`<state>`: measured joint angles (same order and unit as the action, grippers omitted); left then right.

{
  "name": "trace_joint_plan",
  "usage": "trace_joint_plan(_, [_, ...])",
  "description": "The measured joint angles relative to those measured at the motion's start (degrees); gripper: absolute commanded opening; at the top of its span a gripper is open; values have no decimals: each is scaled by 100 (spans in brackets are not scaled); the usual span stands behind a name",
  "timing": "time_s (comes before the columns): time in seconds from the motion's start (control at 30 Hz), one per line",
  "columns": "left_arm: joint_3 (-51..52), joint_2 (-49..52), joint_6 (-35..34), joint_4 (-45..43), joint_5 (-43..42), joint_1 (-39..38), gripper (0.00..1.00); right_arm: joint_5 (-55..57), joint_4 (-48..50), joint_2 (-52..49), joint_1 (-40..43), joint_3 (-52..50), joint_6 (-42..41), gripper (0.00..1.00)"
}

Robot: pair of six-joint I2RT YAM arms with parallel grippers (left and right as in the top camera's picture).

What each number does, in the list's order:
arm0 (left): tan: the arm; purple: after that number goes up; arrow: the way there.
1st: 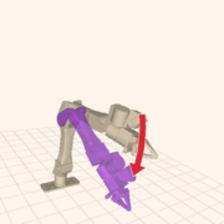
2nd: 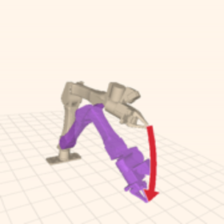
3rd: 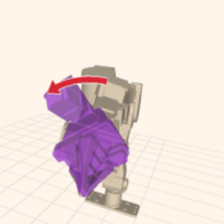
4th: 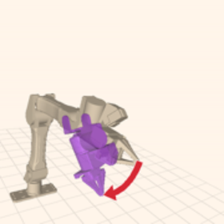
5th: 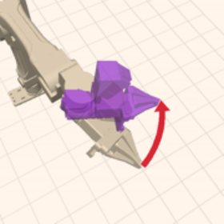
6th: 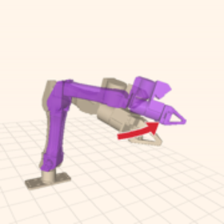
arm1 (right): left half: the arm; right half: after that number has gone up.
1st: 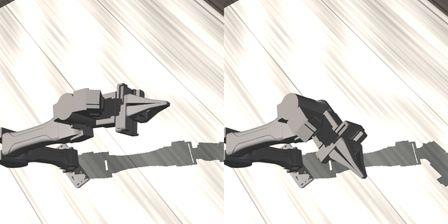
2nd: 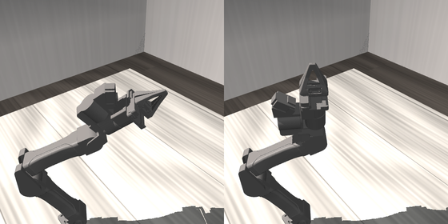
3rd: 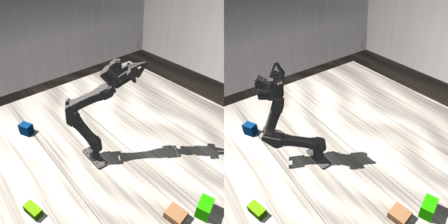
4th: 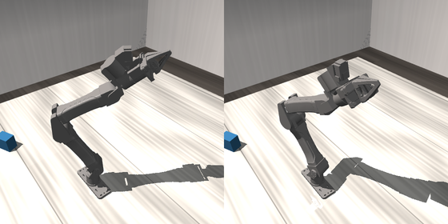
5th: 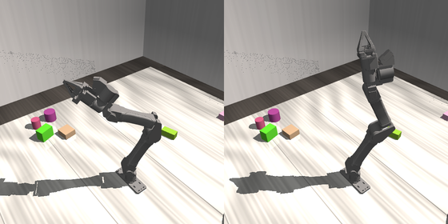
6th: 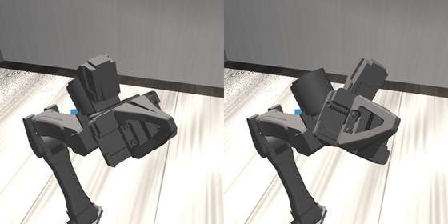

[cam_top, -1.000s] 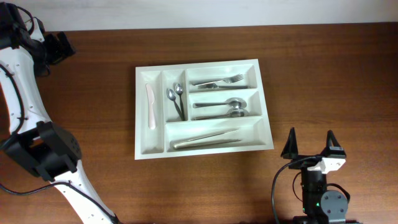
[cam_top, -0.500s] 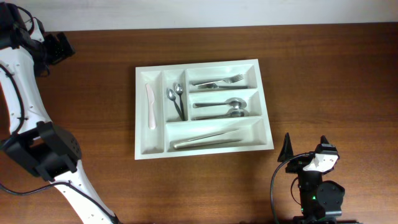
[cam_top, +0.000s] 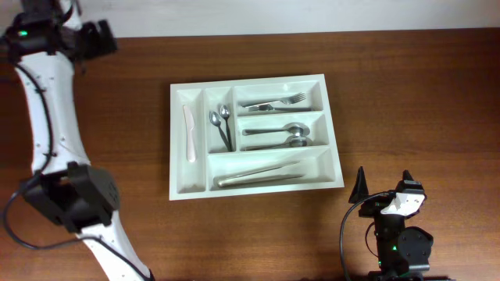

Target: Pack container

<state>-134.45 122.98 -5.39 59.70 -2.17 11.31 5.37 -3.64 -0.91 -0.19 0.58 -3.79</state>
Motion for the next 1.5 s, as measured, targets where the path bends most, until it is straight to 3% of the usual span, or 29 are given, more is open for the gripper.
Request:
trace_joint_plan(0.07, [551, -424, 2, -684, 240, -275, 99, 0, 0, 0, 0, 0, -2, 99])
trace_joint_plan(0.2, [2769, -1488, 9, -2927, 719, -656, 99, 2, 0, 0, 0, 0, -4, 99])
trace_joint_plan(0.33, [4900, -2435, 22, -4214, 892, -841, 99, 0, 0, 2, 0, 0, -4, 99])
trace_joint_plan(0.4, [6354, -3342, 22, -5198, 942, -1019, 99, 2, 2, 9, 0, 0, -4, 99])
trace_joint_plan(0.53, [8019, -4992, 26, -6216, 1043, -1257, 99, 0, 0, 7, 0, 0, 0, 99])
trace_joint_plan(0.63, [8839, -6048, 26, -6524, 1150, -1370, 99, 0, 0, 7, 0, 0, 0, 99])
trace_joint_plan(1.1, [11414, -9361, 190, -6424, 1325, -1449, 99, 0, 0, 7, 0, 0, -4, 99])
trace_joint_plan(1.5, [12976, -10915, 516, -6911, 1340, -1397, 99, 0, 0, 7, 0, 0, -4, 99])
